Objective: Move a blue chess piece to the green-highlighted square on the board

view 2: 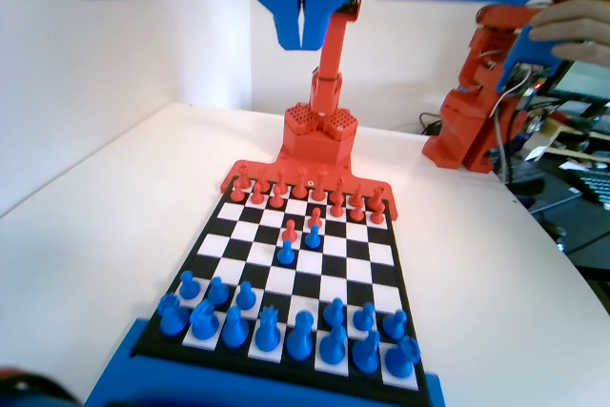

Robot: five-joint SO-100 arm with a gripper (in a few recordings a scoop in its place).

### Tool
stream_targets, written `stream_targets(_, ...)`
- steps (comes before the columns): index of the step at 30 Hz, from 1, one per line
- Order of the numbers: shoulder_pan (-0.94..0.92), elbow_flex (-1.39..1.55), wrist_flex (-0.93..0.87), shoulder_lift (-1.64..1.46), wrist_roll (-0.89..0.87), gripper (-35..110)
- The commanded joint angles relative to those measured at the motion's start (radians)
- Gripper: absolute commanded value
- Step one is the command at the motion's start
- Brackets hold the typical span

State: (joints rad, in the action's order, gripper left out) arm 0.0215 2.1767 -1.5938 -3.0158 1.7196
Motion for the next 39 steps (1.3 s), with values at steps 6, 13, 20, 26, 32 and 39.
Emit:
stream_targets(6,-0.02,0.006,0.018,-0.026,0.014,1)
stream_targets(13,-0.029,0.005,0.017,-0.028,0.0,3)
stream_targets(20,-0.028,0.005,0.017,-0.028,0.0,3)
stream_targets(26,-0.028,0.005,0.017,-0.028,0.0,3)
stream_targets(32,-0.028,0.005,0.017,-0.028,0.0,3)
stream_targets(39,-0.028,0.005,0.017,-0.028,0.0,3)
